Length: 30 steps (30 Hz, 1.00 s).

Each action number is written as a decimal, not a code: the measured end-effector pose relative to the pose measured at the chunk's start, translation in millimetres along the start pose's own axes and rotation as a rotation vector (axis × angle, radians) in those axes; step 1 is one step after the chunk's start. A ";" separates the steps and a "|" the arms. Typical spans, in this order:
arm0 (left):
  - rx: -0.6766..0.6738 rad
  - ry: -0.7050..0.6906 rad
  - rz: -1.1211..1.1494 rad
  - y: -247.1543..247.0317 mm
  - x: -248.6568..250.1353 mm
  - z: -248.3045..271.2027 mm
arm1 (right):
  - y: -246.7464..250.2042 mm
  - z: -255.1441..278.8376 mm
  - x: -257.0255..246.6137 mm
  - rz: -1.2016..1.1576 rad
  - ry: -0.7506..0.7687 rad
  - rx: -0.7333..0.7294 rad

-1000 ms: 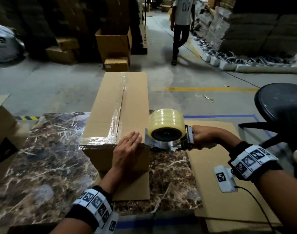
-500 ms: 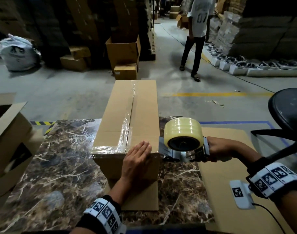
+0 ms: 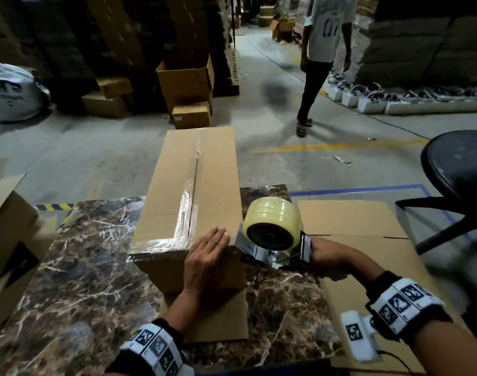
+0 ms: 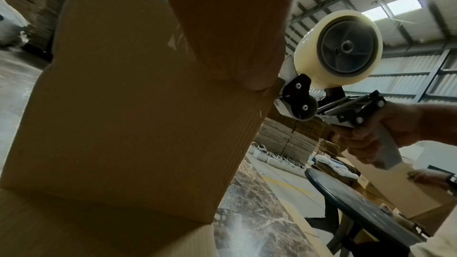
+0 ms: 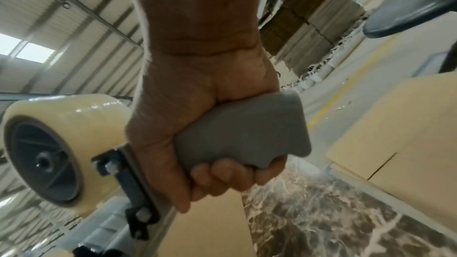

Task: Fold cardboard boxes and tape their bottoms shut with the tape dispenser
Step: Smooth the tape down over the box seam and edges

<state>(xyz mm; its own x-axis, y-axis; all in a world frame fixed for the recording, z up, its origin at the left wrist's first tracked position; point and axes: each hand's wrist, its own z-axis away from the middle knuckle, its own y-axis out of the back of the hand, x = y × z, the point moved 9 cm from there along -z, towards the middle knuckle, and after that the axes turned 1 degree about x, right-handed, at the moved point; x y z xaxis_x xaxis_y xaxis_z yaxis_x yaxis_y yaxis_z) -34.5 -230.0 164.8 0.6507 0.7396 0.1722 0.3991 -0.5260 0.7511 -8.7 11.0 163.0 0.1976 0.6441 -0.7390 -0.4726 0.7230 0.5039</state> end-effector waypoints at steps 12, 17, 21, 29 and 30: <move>-0.039 0.045 0.039 9.3 5.1 -5.5 | -53.9 -2.7 90.0 -0.579 -0.277 0.085; -0.041 0.058 0.035 8.7 2.0 -3.2 | -107.4 -33.3 103.3 -1.068 -0.458 0.055; -0.042 0.053 0.021 7.9 0.9 -1.9 | -137.7 -48.1 119.4 -1.278 -0.518 0.035; -0.040 0.040 -0.006 11.2 4.1 -3.9 | -169.8 -39.3 127.0 -1.339 -0.598 -0.023; -0.044 0.038 -0.006 11.2 4.1 -3.7 | -167.7 -36.2 127.9 -1.229 -0.613 -0.012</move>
<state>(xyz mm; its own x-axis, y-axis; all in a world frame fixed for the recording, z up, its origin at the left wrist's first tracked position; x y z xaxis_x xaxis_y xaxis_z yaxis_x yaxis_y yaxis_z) -29.8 -231.3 176.3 0.6230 0.7585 0.1909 0.3740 -0.5032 0.7790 64.7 -36.9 -32.2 0.8329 -0.3954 -0.3871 0.2743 0.9026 -0.3318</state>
